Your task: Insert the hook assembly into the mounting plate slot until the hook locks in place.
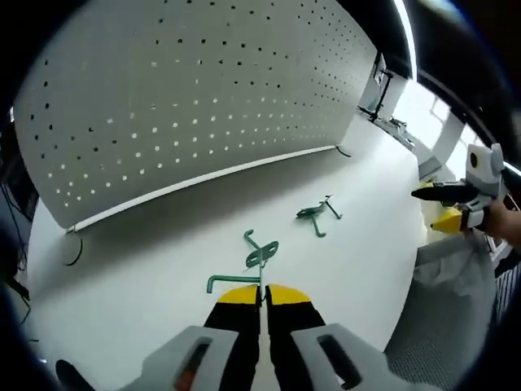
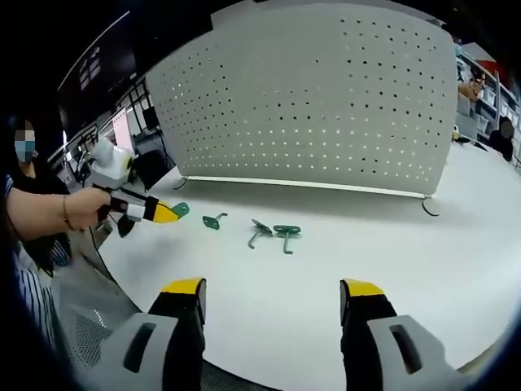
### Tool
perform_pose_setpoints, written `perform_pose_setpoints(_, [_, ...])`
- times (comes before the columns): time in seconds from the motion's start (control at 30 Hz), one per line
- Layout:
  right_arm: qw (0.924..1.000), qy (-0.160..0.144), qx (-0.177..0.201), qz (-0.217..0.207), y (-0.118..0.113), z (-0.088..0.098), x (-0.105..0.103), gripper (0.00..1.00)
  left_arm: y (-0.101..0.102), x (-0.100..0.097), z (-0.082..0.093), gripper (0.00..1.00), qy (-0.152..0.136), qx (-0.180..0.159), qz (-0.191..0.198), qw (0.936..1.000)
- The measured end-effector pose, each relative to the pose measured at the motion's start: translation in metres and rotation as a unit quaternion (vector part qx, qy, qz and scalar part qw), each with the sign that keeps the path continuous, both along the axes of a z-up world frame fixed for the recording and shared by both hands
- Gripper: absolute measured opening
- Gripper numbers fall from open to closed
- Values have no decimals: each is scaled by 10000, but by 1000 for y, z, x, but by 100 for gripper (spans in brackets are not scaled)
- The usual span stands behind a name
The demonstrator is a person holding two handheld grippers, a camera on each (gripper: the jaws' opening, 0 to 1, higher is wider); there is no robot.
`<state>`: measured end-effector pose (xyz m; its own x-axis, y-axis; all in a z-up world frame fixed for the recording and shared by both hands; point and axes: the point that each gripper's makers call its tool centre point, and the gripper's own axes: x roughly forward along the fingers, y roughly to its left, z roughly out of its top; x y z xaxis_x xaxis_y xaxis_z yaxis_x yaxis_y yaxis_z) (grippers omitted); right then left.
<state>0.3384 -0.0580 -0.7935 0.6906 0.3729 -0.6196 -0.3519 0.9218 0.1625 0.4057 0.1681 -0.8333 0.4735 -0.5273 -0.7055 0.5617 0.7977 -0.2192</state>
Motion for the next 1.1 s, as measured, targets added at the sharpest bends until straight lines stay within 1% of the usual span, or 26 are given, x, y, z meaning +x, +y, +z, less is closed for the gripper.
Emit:
perform_pose_setpoints(0.1, [10000, -14, 40, -25, 0, 5, 2, 61, -4, -2, 9, 1, 37, -130, -24, 9999])
perform_pose_setpoints(0.13, [10000, -16, 49, -27, 0, 5, 2, 60, -8, -4, 11, 1, 72, -222, -47, 9997])
perform_pose_setpoints(0.17, [10000, -3, 76, -22, 0, 6, 2, 60, -13, -6, 15, 1, 134, -418, -33, 9990])
perform_pose_setpoints(0.2, [10000, 0, 85, -21, 1, 6, 2, 60, -12, -7, 16, 1, 139, -404, -49, 9991])
perform_pose_setpoints(0.27, [10000, 3, 97, -1, 1, 7, 2, 60, -13, -10, 16, 1, 136, -262, -170, 9994])
perform_pose_setpoints(0.4, [9999, 44, 140, 52, 3, 9, 1, 59, -17, -15, 25, 1, 89, -281, -309, 9991])
perform_pose_setpoints(0.47, [9997, 83, 195, 79, 5, 10, 0, 57, -17, -17, 25, 1, 77, -247, -390, 9989])
perform_pose_setpoints(0.67, [9990, 177, 371, 148, 11, 15, -1, 54, -19, -27, 34, 1, 123, -321, -475, 9983])
perform_pose_setpoints(0.8, [9982, 210, 530, 180, 16, 21, 2, 52, -25, -37, 41, 1, 134, -343, -639, 9973])
perform_pose_setpoints(0.87, [9979, 218, 580, 207, 19, 25, 3, 50, -28, -41, 44, 1, 145, -371, -658, 9970])
perform_pose_setpoints(0.97, [9972, 250, 644, 294, 25, 30, 6, 47, -34, -48, 48, 1, 174, -440, -775, 9959])
perform_pose_setpoints(1.1, [9958, 261, 754, 445, 35, 39, 10, 45, -43, -58, 49, 1, 233, -467, -1059, 9930])
